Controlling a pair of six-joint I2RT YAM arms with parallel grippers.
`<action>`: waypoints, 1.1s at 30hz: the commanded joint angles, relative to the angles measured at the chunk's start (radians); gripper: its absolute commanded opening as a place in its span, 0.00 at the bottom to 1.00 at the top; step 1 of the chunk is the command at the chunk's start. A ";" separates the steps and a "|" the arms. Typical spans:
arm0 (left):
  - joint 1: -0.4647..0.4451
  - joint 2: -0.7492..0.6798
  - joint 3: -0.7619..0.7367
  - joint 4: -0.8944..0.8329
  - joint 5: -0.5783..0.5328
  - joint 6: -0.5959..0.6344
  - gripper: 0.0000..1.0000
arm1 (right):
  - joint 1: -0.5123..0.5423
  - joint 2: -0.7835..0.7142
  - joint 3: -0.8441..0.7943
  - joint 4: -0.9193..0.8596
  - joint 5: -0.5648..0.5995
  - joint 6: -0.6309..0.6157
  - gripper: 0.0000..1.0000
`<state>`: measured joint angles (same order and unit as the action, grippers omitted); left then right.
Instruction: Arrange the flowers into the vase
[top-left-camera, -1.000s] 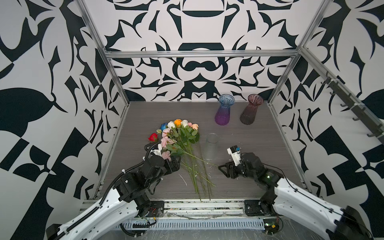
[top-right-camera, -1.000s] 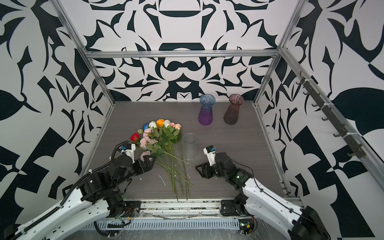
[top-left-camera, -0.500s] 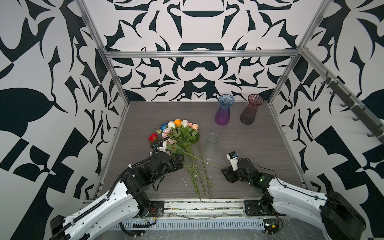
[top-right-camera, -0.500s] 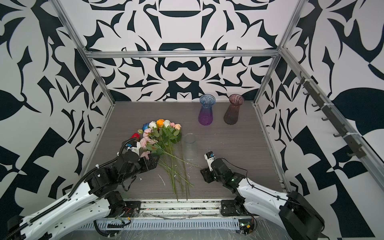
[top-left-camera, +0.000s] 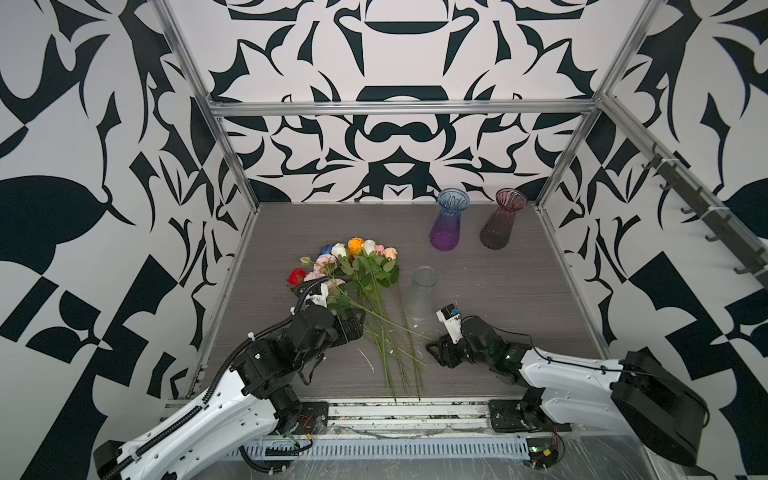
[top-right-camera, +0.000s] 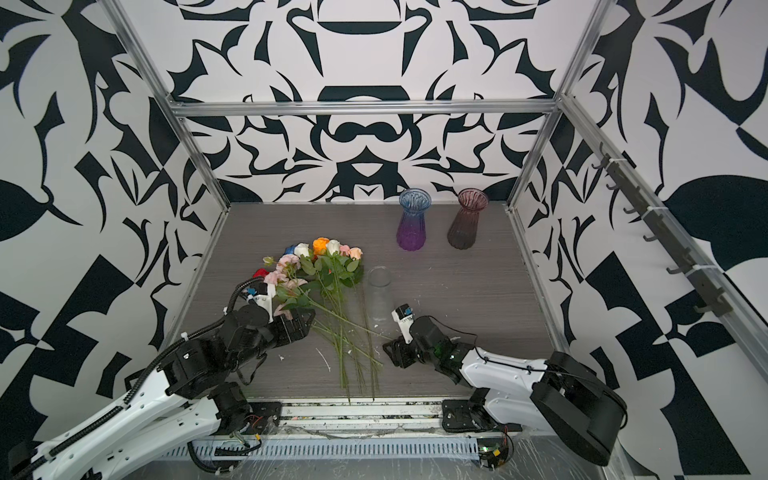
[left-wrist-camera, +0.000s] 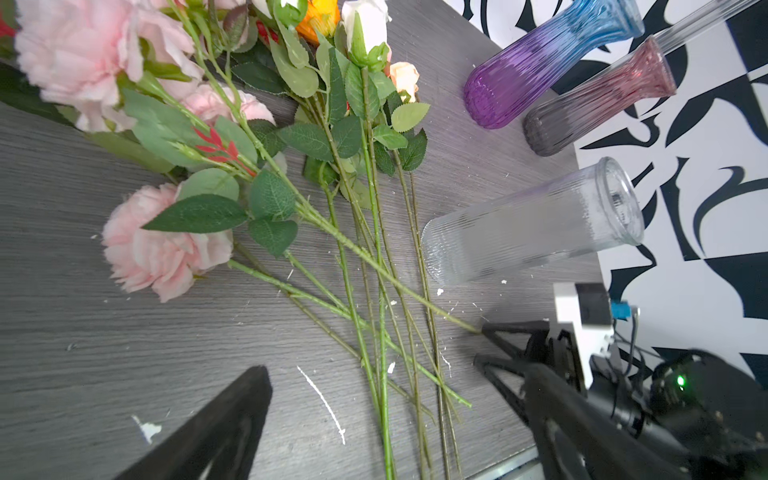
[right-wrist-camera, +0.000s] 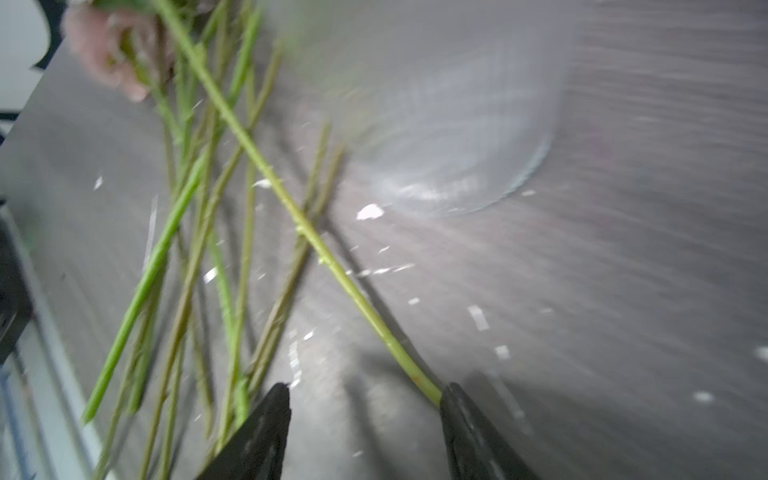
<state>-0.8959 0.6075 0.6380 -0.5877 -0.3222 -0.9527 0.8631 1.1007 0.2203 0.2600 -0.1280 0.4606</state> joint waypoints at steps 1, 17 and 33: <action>0.005 -0.016 -0.022 -0.011 -0.017 -0.027 1.00 | 0.033 -0.100 0.014 -0.055 0.056 0.015 0.62; 0.013 0.138 -0.031 0.096 0.170 -0.015 0.75 | -0.024 0.100 0.141 -0.101 0.157 0.023 0.68; 0.217 0.491 -0.057 0.403 0.440 -0.158 0.74 | -0.022 0.075 -0.038 0.064 -0.081 0.134 0.57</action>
<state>-0.6991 1.0737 0.5877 -0.2604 0.0761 -1.0622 0.8314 1.2125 0.2241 0.3710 -0.1600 0.5495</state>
